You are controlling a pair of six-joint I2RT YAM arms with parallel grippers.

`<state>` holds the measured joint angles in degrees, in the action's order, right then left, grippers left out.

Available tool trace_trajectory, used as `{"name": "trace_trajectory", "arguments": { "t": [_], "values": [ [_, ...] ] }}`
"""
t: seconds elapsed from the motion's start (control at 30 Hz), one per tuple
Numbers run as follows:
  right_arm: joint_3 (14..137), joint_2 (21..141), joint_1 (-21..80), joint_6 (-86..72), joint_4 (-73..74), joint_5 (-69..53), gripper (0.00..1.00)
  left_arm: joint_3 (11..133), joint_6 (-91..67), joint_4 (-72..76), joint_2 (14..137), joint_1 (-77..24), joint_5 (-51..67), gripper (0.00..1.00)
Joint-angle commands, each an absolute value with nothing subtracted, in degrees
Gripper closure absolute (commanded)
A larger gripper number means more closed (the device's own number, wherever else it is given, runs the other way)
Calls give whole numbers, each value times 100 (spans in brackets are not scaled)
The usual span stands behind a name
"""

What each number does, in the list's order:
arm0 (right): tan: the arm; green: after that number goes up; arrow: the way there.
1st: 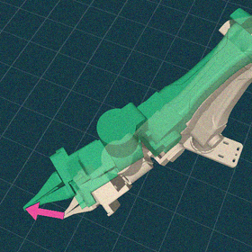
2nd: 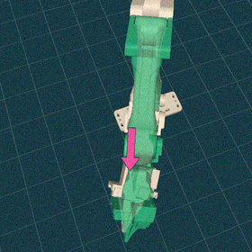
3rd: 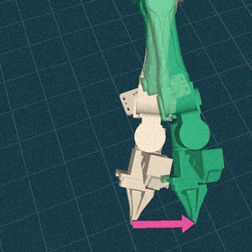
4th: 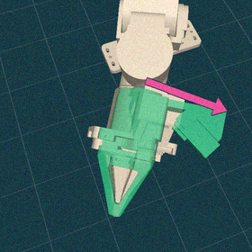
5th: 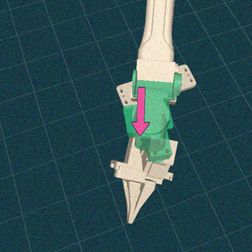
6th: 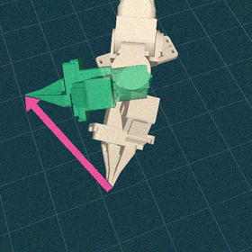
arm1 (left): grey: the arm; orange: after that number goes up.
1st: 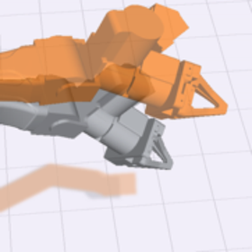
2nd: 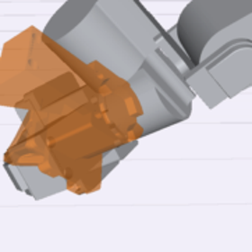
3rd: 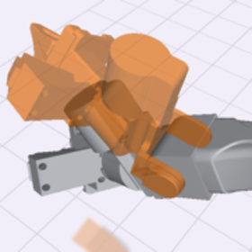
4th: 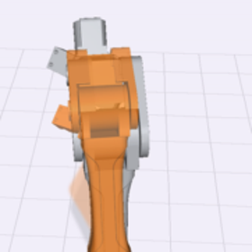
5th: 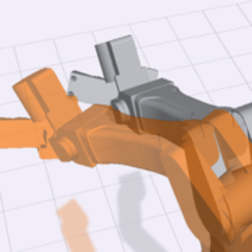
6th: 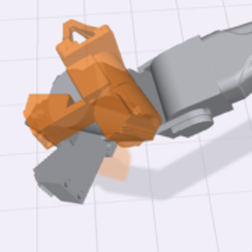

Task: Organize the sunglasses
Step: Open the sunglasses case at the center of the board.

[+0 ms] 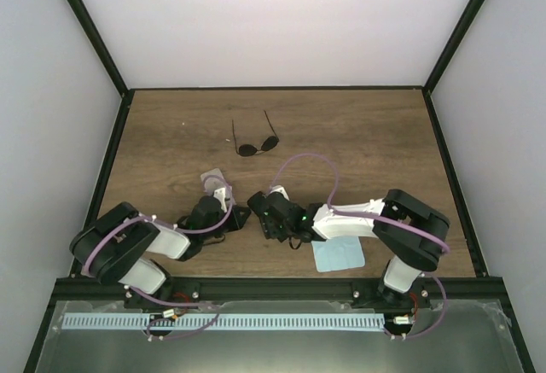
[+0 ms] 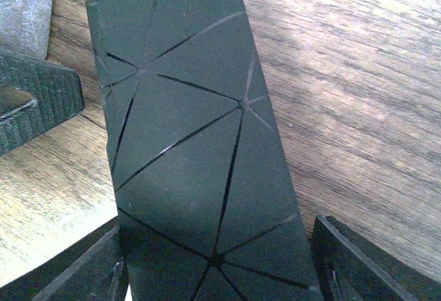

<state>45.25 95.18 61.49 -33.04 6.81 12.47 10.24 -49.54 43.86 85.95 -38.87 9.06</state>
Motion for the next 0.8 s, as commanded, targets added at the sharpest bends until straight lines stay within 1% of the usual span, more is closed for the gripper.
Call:
{"name": "trace_trajectory", "arguments": {
  "t": [0.0, 0.23, 0.53, 0.77],
  "values": [
    [4626, 9372, 6188, -3349, 766, 1329, 28, 1091, -4970, 4414, 8282, -3854, 944, 96],
    [4536, 9262, 6187, -3340, 647, 1182, 28, 1129, -4869, 4006, 7831, -3851, 772, 96],
    [4443, 9128, 6187, -3317, 565, 1051, 28, 1216, -4914, 4277, 8288, -3846, 873, 96],
    [4343, 9070, 6188, -3314, 500, 980, 30, 1300, -4982, 4507, 8577, -3850, 956, 96]
  ]
}}
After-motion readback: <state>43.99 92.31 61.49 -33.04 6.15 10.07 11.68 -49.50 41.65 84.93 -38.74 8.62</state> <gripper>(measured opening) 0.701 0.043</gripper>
